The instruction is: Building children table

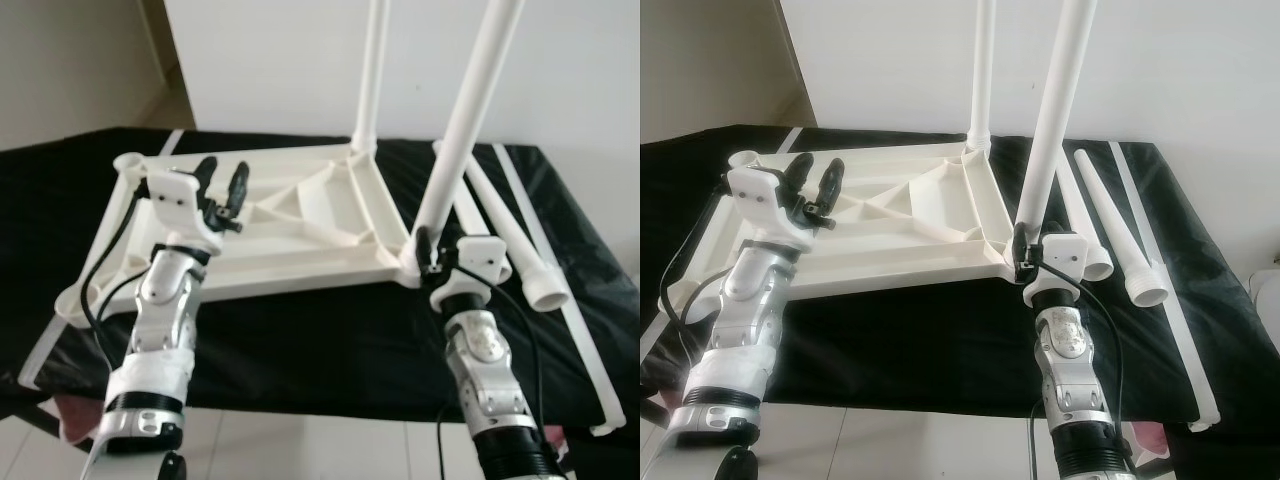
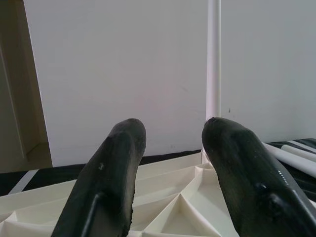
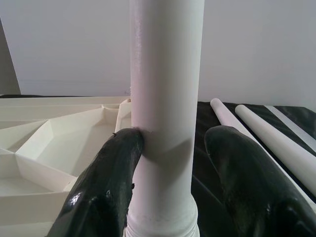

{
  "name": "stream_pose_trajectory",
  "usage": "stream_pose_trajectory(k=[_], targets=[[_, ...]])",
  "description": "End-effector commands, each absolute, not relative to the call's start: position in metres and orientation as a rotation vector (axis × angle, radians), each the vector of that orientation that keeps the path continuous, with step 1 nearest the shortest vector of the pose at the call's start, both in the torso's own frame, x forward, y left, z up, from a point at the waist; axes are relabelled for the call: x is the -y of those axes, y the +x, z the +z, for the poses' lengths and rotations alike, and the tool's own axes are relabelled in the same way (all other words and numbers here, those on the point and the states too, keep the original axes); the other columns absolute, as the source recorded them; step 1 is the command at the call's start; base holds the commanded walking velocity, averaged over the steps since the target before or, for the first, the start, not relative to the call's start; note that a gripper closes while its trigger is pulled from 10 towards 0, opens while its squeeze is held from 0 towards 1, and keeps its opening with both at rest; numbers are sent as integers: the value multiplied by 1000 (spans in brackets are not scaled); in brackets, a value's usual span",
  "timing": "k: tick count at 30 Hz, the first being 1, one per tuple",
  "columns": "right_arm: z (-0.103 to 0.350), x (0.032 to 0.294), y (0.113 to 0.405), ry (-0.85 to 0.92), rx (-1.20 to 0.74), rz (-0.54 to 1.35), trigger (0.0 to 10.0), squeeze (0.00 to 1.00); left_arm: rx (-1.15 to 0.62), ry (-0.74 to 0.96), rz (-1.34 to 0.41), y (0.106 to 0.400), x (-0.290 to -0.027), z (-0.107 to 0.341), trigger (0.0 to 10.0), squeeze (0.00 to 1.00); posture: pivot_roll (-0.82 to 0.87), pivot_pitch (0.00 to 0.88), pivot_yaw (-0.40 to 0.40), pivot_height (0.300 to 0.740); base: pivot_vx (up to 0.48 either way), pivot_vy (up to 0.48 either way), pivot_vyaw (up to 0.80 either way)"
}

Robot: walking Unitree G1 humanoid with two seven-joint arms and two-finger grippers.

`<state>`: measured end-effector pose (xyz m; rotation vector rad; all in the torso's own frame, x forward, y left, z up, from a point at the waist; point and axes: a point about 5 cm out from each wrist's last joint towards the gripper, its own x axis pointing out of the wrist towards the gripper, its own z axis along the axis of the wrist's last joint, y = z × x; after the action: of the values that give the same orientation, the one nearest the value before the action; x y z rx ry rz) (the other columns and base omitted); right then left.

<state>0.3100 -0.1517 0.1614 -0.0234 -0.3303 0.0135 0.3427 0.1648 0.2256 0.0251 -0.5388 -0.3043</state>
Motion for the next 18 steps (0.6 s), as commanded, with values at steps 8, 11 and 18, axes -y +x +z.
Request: stream_pose_trajectory(k=[8, 11, 18], targets=[[164, 153, 311, -21, 341, 16, 10000, 0, 549, 41, -331, 341, -164, 226, 0, 0, -90, 55, -9, 740, 0, 0, 0], [164, 153, 311, -21, 341, 18, 10000, 0, 544, 43, -330, 341, -164, 225, 0, 0, -89, 55, -9, 740, 0, 0, 0], [163, 151, 311, -19, 338, 24, 10000, 0, 512, 50, -323, 342, -166, 216, 0, 0, -85, 52, -10, 740, 0, 0, 0]])
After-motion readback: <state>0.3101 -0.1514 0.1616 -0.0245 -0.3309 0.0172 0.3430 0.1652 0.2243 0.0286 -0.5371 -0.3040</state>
